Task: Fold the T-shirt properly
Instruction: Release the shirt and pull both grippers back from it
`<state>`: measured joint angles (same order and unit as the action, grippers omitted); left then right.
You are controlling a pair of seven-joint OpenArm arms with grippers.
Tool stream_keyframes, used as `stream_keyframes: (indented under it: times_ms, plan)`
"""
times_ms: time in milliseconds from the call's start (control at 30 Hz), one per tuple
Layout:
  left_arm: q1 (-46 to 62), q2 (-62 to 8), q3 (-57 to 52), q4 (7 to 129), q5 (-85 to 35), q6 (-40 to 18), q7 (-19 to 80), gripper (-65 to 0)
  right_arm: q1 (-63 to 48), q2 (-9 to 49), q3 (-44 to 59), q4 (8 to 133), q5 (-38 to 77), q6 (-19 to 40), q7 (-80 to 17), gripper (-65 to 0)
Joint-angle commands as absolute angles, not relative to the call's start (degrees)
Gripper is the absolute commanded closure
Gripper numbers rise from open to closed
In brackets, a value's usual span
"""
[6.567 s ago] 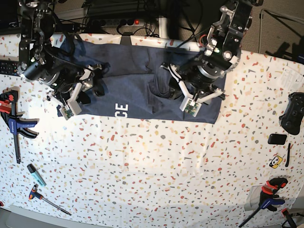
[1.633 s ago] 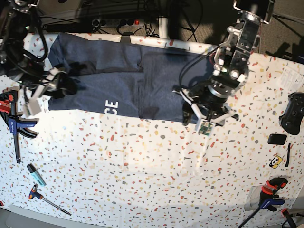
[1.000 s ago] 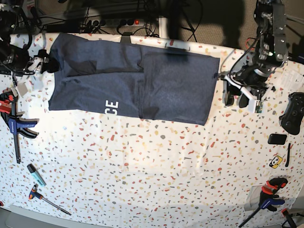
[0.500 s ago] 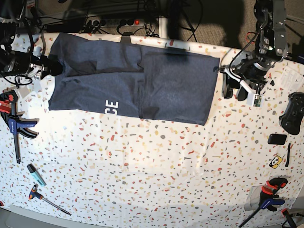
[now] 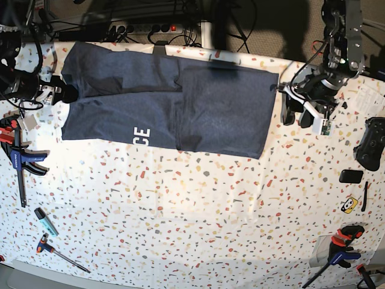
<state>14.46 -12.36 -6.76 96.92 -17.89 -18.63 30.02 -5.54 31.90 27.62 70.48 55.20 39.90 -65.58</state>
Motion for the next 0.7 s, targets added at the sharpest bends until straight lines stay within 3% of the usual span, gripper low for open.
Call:
stream_keyframes:
  times_ms: [0, 167, 567, 667]
  plan:
    - [14.2, -12.8, -7.0, 98.1, -18.5, -18.9, 28.7, -27.3, -5.1, 31.9, 27.7, 70.8, 54.6, 40.0, -66.0, -34.1]
    - [14.2, -12.7, -7.0, 98.1, -18.5, -18.9, 28.7, -27.3, -5.1, 29.0, 27.7, 70.8, 59.9, 40.0, -70.4, -34.1]
    - [14.2, -12.8, -7.0, 98.1, -18.5, -18.9, 28.7, -27.3, -4.4, 29.1, 27.7, 70.8, 68.2, 40.0, -73.3, -34.0]
    - [14.2, -12.8, -7.0, 98.1, -18.5, -18.9, 28.7, -27.3, -4.5, 29.0, 27.7, 70.8, 68.2, 40.0, -73.1, -27.0]
